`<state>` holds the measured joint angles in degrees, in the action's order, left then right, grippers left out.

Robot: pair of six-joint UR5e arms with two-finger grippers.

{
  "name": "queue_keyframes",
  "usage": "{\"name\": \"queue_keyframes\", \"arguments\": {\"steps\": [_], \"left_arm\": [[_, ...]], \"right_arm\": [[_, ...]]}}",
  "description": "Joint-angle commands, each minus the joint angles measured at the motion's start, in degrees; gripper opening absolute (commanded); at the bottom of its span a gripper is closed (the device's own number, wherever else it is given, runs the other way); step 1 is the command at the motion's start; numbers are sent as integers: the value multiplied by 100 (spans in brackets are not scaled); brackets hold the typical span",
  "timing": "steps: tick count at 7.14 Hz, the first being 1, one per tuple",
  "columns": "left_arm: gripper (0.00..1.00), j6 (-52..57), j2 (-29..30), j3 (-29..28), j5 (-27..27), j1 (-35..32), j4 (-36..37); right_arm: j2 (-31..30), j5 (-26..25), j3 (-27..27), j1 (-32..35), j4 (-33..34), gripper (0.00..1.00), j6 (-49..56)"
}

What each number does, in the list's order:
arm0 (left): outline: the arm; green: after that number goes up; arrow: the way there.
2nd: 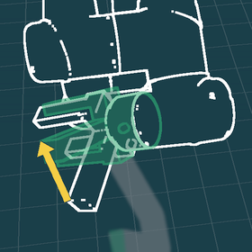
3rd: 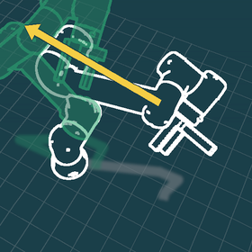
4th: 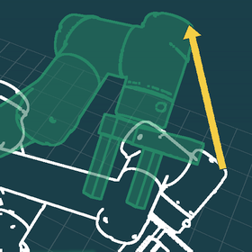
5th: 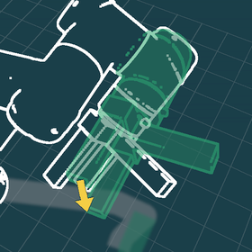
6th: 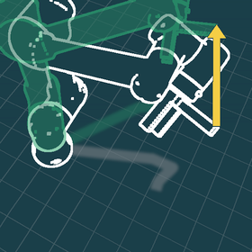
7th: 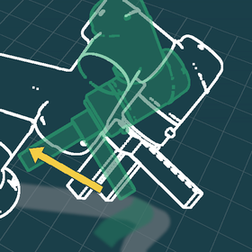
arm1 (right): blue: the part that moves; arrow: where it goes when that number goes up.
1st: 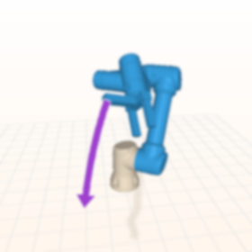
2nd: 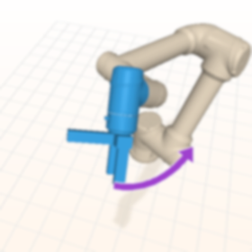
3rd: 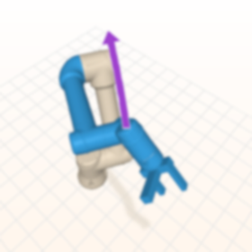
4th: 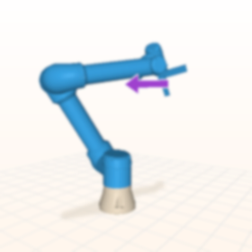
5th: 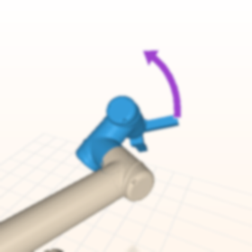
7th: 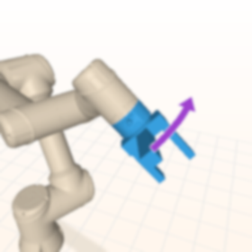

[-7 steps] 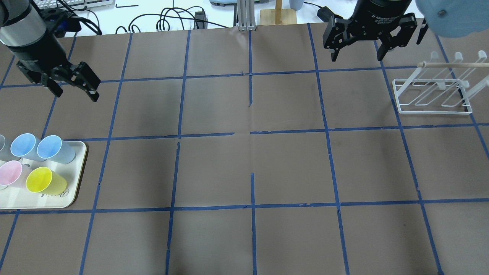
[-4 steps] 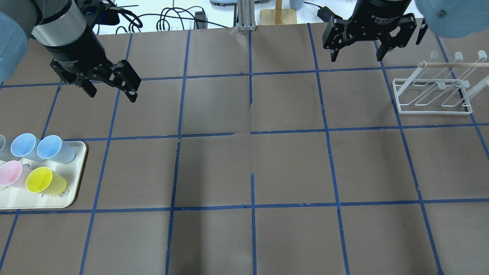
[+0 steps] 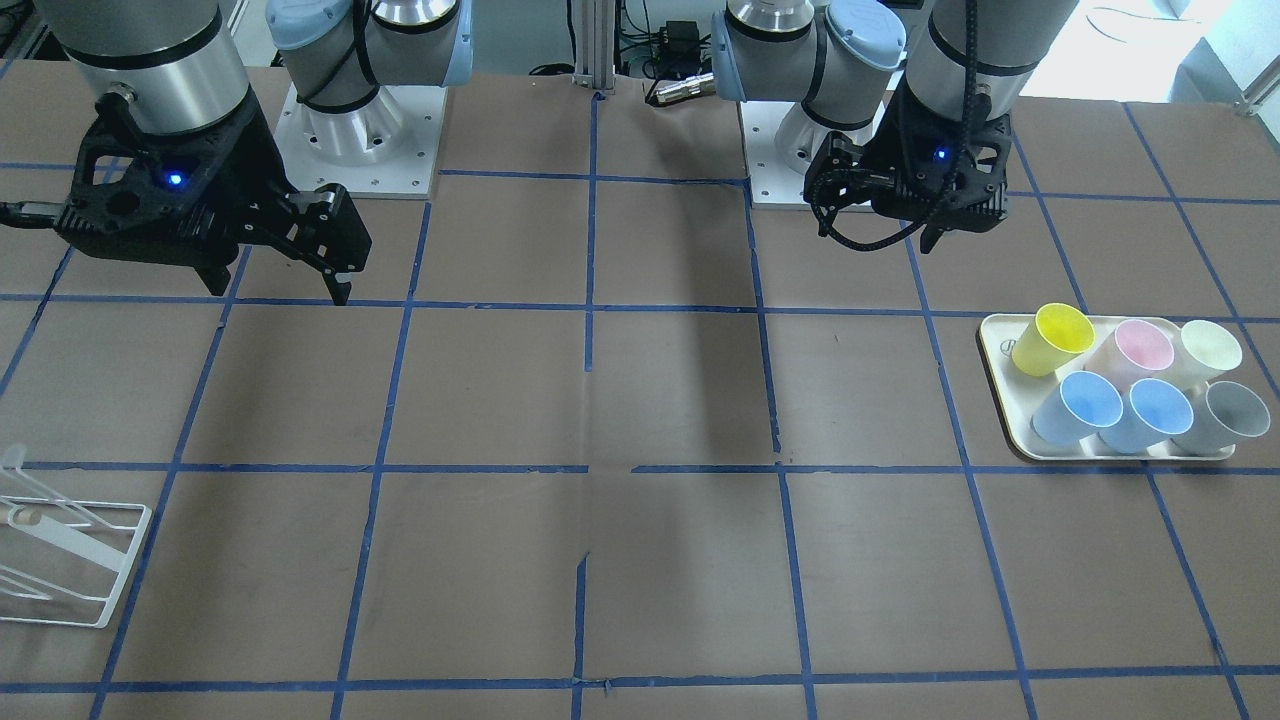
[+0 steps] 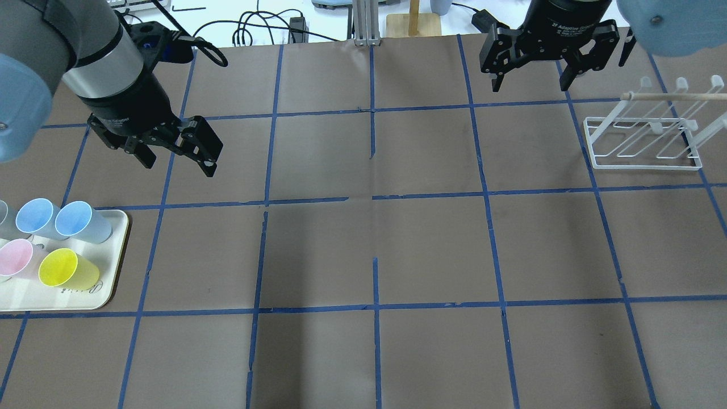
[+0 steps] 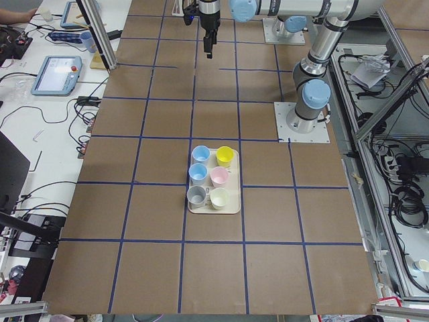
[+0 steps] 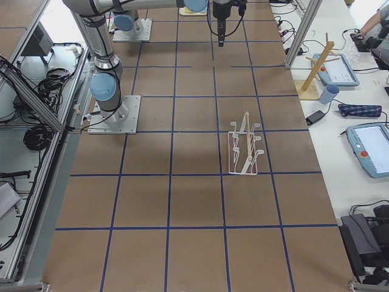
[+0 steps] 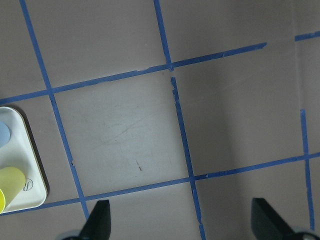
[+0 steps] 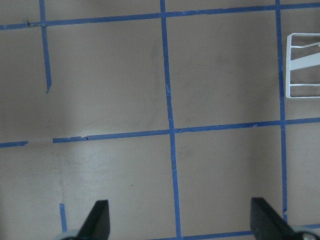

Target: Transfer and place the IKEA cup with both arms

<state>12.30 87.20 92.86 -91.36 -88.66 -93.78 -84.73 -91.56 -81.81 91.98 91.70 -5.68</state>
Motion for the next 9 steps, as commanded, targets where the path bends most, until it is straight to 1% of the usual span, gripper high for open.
{"name": "queue_keyframes", "arguments": {"steps": [1, 3, 9], "left_arm": [[100, 0, 16, -5, 13, -2, 9], [100, 26, 78, -22, 22, 16, 53], [100, 26, 78, -22, 13, 16, 61]], "right_arm": [[-9, 15, 16, -31, 14, 100, 5], [-9, 24, 86, -40, 14, 100, 5], [-18, 15, 60, -40, 23, 100, -4]]}}
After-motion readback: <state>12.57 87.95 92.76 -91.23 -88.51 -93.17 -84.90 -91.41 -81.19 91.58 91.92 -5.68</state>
